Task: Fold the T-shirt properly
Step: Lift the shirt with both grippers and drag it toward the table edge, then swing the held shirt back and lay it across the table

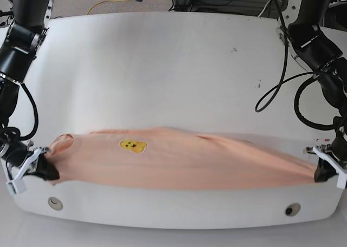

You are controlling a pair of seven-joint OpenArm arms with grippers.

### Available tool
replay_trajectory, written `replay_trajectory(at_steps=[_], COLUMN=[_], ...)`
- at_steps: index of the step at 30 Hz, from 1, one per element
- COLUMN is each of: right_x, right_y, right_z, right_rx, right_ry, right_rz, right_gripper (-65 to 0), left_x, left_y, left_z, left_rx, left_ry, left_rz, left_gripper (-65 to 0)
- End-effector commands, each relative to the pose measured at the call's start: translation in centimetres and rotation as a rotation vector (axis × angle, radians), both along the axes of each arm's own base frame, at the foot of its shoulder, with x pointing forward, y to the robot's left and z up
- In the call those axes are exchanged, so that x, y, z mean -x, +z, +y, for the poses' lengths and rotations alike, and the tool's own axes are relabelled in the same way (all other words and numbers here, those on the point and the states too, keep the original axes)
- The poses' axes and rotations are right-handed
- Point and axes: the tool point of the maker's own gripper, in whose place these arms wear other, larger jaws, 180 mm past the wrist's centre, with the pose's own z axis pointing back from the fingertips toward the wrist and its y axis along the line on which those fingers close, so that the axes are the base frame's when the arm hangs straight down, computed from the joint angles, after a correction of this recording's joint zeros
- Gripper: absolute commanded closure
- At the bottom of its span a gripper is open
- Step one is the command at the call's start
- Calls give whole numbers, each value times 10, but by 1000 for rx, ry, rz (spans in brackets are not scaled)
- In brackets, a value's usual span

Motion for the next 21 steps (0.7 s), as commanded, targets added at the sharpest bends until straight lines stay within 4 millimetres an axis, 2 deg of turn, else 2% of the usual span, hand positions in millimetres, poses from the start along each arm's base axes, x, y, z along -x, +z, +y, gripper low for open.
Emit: replay_trajectory(at_steps=[1,6,10,14,16,18,21], right_x=[13,46,78,106,114,129,144], right_y=[1,-44,-76,-99,-107,-120,-135], right_z=[-5,16,29,35,37,37,40], right_rx=[5,-27,-59,-73,-80,-85,-93], right_ry=[-13,4,-1,-13,-16,-18,-23], right_rz=[-29,51,115,174,198,245,293], right_gripper=[0,0,0,0,0,0,0], left_x=[12,40,75,114,125,147,168], left_y=[7,-34,-71,-109,-118,-135,-152], left_z=[4,6,18,32,34,38,43], left_rx=[6,57,89,106,104,101,107], left_ry=[1,-5,30,80,89,104,127], left_rz=[-46,45,138,253,285,352,417], left_gripper=[0,0,0,0,0,0,0])
